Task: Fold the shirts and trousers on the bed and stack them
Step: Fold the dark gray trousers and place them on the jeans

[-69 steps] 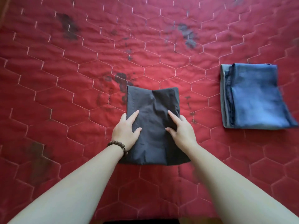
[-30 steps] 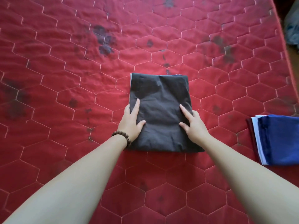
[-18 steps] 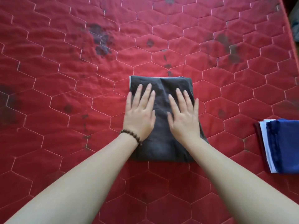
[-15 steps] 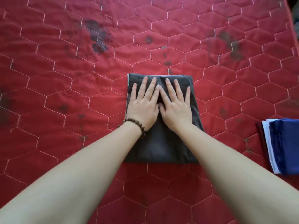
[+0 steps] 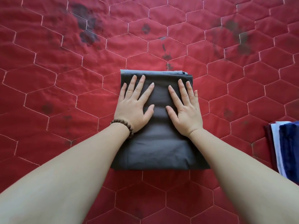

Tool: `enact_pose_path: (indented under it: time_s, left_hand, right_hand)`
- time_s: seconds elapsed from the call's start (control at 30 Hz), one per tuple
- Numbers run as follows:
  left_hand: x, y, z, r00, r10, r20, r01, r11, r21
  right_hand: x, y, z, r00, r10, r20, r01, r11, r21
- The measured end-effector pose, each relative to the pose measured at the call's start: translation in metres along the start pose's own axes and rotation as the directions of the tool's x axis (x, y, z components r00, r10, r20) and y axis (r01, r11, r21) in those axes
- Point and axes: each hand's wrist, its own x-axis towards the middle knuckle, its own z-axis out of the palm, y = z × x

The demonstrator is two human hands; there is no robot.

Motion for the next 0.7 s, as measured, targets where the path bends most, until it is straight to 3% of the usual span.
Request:
enact_pose_path:
  time_s: [0.13, 0.3, 0.33, 0.4, 0.5, 0.57, 0.7]
  left_hand:
    - [0.000, 0.000, -0.014, 0.997, 0.009, 0.077, -0.006, 1.000, -0.029]
    - [-0.059, 0.008, -0.041, 0.991, -0.097, 0.092, 0.108, 0.987, -0.119]
    - [-0.080, 0.013, -0.043, 0.990, -0.092, 0.106, 0.103, 0.990, -0.101]
    - [-0.121, 0.021, -0.038, 0.988, -0.002, 0.154, 0.004, 1.000, -0.013]
    - [-0.154, 0.026, -0.026, 0.973, 0.072, 0.217, -0.101, 0.987, 0.125]
    - [-0.154, 0.026, -0.024, 0.980, 0.028, 0.198, -0.057, 0.988, 0.144]
    - [-0.149, 0.013, -0.022, 0.984, 0.104, 0.145, -0.130, 0.974, 0.186]
  right_hand:
    - [0.002, -0.006, -0.013, 0.996, 0.037, 0.080, -0.030, 0.995, -0.091]
    - [0.047, -0.003, -0.056, 0.994, -0.101, -0.052, 0.100, 0.995, -0.025]
    - [0.064, 0.000, -0.064, 0.991, -0.135, -0.008, 0.135, 0.991, 0.008]
    - [0.098, 0.005, -0.071, 0.957, -0.171, 0.236, 0.165, 0.985, 0.042]
    - [0.125, 0.007, -0.066, 0.783, -0.089, 0.615, 0.065, 0.996, 0.061]
    - [0.125, 0.009, -0.058, 0.765, -0.033, 0.644, -0.026, 0.996, 0.082]
    - [0.101, 0.017, -0.057, 0.842, 0.015, 0.540, -0.081, 0.992, 0.100]
